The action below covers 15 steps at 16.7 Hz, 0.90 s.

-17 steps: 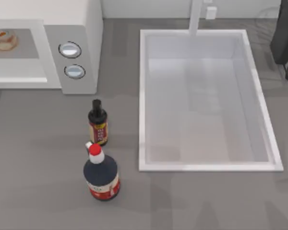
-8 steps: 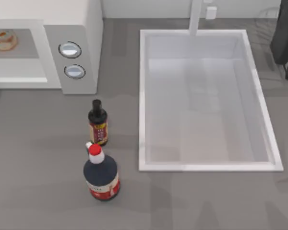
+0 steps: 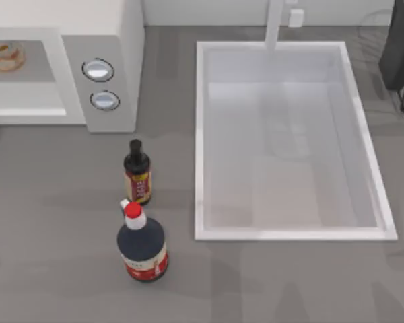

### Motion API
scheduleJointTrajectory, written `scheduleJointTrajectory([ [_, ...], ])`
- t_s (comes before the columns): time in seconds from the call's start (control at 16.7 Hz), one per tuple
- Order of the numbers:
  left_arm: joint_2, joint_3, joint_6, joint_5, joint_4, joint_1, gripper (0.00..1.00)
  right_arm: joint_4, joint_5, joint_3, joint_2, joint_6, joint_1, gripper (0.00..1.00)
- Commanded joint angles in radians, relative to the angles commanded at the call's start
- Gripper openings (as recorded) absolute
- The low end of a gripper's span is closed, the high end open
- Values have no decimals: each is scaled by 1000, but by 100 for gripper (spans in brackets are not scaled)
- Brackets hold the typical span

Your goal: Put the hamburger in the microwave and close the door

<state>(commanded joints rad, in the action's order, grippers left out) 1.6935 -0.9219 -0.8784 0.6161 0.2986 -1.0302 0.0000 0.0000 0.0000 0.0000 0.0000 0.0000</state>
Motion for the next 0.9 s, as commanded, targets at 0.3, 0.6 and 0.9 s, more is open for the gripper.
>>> scheduleJointTrajectory([
  [0.3,-102,157,107,-33,-68,120,0,0,0,0,0,0,0,100],
  [0.6,-125,173,138,-25,-98,151,0,0,0,0,0,0,0,100],
  [0.9,-196,240,205,-66,-122,222,0,0,0,0,0,0,0,100],
])
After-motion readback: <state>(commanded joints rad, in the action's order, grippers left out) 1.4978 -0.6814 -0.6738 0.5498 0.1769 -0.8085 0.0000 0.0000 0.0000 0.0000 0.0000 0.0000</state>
